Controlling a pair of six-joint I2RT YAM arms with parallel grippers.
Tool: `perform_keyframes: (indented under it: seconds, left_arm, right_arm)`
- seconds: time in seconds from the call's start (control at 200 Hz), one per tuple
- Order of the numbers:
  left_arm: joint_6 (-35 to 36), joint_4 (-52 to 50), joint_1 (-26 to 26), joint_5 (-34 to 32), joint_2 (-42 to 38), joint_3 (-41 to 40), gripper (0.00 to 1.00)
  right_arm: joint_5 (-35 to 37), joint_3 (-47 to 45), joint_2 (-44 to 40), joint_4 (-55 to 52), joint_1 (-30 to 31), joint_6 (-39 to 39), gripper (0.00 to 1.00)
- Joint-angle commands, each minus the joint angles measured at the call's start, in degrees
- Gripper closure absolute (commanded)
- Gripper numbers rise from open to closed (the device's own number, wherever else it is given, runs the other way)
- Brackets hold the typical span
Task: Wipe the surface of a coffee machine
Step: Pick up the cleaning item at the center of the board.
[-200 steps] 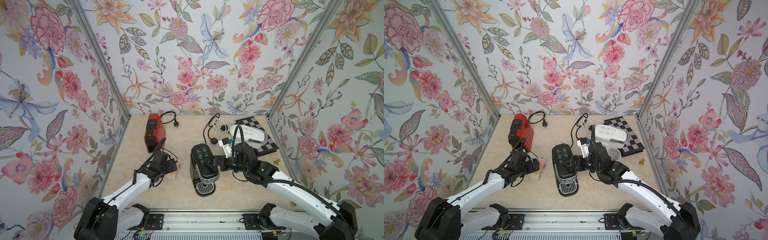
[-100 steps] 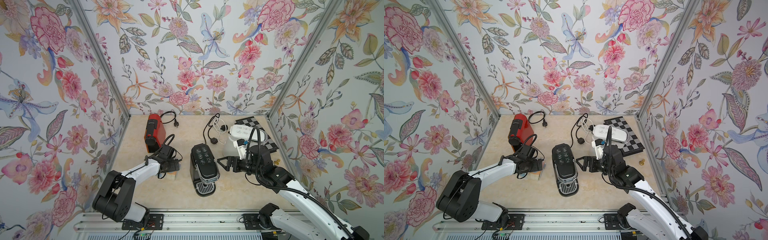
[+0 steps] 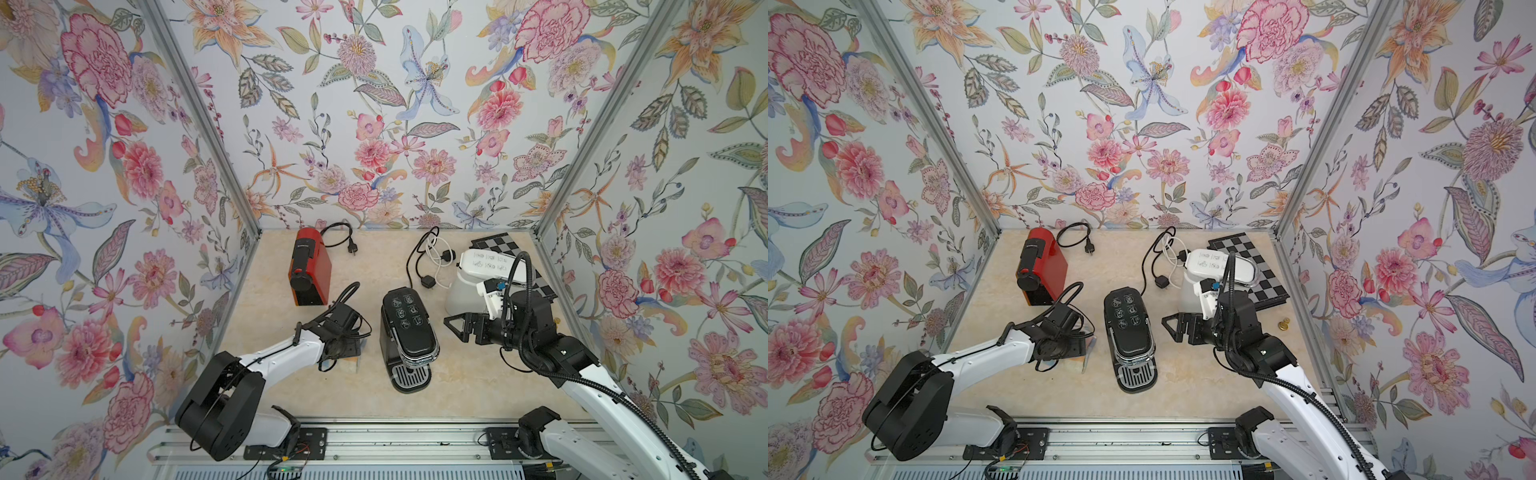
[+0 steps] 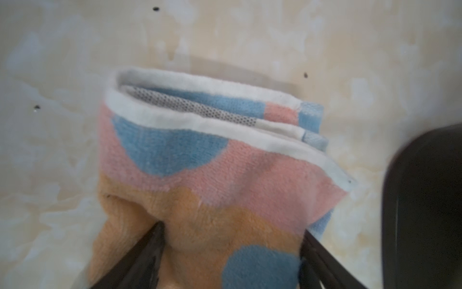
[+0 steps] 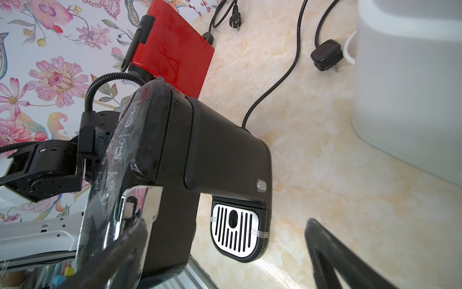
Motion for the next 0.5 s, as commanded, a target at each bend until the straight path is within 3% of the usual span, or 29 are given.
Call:
perform_keyframes:
  seconds: [0.0,0.05,0.14,0.295,0.495]
  left_arm:
    - [-7.2,0.4,-3.3,4.1,3.2,-4.1,0.35]
    - [-7.9,0.7,-4.3,3.6,3.5,-4.3,0.49]
    - [-10.1,0.8,-4.6,2.1,1.7,-5.5,1.0]
    - [-10.0,-2.8,-4.6,-3.3,-4.6,-3.5,1.0]
    - [1.6,6.4,-4.3,-1.9,-21.7,0.0,1.0]
  right_arm:
    - [-2.2,1.5,-0.4,-1.4,-0.6,-1.9,0.0]
    - [-2.4,1.6,-0.4,-1.5,-0.6,-2.1,0.0]
    - [-2.7,1.7,-0.6,-1.9,-0.7,-2.2,0.0]
    - [-3.5,2.3,0.3,-1.9,-0.5,-2.6,0.0]
    - [-3.8,5.3,4.3,-1.4,0.3,-4.2,0.0]
